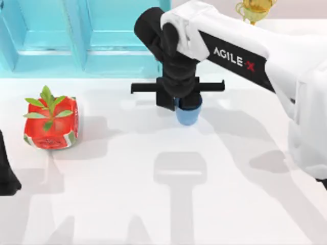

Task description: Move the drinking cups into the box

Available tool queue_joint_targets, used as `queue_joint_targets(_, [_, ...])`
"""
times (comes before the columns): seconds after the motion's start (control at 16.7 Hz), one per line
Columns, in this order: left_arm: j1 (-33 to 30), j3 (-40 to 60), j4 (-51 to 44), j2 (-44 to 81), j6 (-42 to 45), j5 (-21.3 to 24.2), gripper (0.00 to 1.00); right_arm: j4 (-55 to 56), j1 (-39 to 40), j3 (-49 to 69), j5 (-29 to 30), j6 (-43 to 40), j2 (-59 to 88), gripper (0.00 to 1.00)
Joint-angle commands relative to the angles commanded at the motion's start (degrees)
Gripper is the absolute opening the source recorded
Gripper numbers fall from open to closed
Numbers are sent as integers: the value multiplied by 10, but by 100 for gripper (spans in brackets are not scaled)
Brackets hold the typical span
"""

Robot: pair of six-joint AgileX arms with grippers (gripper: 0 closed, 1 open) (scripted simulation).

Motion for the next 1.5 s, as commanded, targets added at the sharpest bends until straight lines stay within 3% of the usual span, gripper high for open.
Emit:
queue_joint_targets(0.48, [0,0,0,0,0,0,100,-3,-3,-6,-1,-5,-10,0])
queue_joint_targets(1.02, [0,0,0,0,0,0,100,-71,-91,-86,-18,-94,-168,0])
queue_joint_targets(1.5, [0,0,0,0,0,0,100,-71,-115,-97,-18,-113,-194,0])
